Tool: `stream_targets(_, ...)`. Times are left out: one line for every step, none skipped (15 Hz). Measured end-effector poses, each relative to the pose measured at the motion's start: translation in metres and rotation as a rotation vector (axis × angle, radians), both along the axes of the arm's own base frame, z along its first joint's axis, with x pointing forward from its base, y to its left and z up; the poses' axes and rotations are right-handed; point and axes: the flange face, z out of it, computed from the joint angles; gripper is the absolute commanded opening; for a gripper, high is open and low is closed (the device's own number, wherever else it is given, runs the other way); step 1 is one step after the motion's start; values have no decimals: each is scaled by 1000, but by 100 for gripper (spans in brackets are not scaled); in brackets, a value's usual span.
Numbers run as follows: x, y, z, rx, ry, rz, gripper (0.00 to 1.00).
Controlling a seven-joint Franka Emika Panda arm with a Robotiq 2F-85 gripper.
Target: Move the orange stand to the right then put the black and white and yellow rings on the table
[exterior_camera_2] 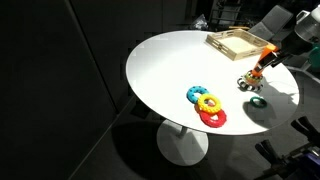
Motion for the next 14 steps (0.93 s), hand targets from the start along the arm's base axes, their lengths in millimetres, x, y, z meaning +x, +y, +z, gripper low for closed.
stream_targets(-2,0,-2,-4,6,6,100)
stream_targets(-5,0,-4,-9,13,14,100)
stream_targets(-7,-1,-5,-16,19,23,100)
stream_targets(-8,-1,-6,-21,22,29,100)
stream_targets(-8,0,-6,-23,23,33,100)
stream_targets(-8,0,-6,-24,22,34,100)
stream_targets(-8,0,-5,-25,21,34,100)
stream_targets(-8,0,-5,-25,20,35,100)
stream_targets(-8,0,-5,-25,21,35,100)
stream_targets(-9,0,-7,-24,25,35,100)
stream_targets(-9,0,-9,-24,29,35,100)
stream_targets(-9,0,-10,-23,32,34,100)
stream_targets(-9,0,-12,-23,34,35,100)
stream_targets(-9,1,-13,-23,31,36,100)
